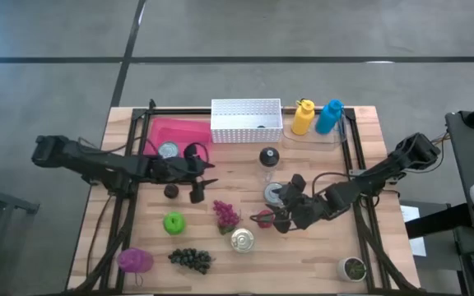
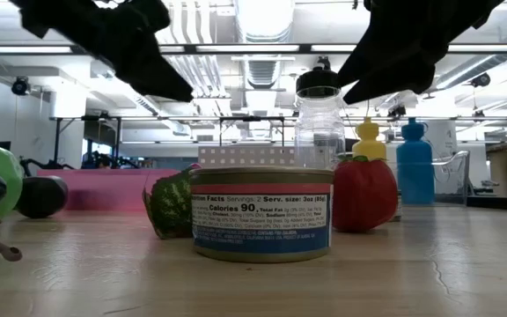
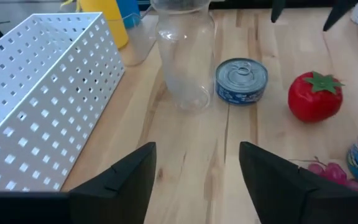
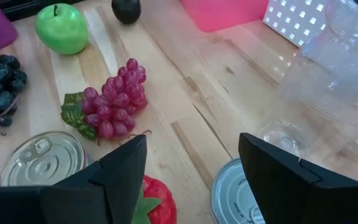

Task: Pick & Place Food Item
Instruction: Put the transparent water bottle into the transparent bin

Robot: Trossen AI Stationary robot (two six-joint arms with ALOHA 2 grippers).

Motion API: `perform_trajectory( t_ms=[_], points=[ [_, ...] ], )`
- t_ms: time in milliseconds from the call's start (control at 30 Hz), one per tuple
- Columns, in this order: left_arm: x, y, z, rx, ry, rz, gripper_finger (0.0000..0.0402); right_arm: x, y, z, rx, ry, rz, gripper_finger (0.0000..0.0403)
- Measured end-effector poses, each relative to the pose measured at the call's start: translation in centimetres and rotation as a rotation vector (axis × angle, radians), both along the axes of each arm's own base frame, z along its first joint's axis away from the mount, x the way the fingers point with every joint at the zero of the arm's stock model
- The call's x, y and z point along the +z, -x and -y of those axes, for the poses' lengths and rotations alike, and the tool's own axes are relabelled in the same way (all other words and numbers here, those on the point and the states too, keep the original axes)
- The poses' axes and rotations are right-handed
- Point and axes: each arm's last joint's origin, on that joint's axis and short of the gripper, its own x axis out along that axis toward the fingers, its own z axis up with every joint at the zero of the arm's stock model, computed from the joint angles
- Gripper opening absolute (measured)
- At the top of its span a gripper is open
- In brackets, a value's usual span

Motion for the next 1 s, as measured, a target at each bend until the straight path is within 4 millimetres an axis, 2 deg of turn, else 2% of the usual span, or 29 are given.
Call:
perform_trajectory(
  t_ms=[133, 300, 667, 1000],
  points=[
    [-0.2, 1.3, -0.1, -0.002, 0.002, 0.019, 0.0223, 0.8, 0.3, 0.2, 0.001, -0.005, 0.026, 0.0250],
    [0.2, 2.2, -0.1, -0.026, 0.017, 0.022, 0.0224, 2.6, 1.0, 0.8, -0.059, 0.075, 0.104, 0.0257],
    [0.4, 2.5, 0.0, -0.049, 0.023, 0.026, 0.0225, 5.8, 2.7, 2.0, -0.028, 0.261, 0.144, 0.0258],
    [0.4, 2.5, 0.0, -0.049, 0.023, 0.025, 0.0225, 7.0, 2.2, 4.9, -0.169, 0.273, 0.203, 0.0240]
  ],
)
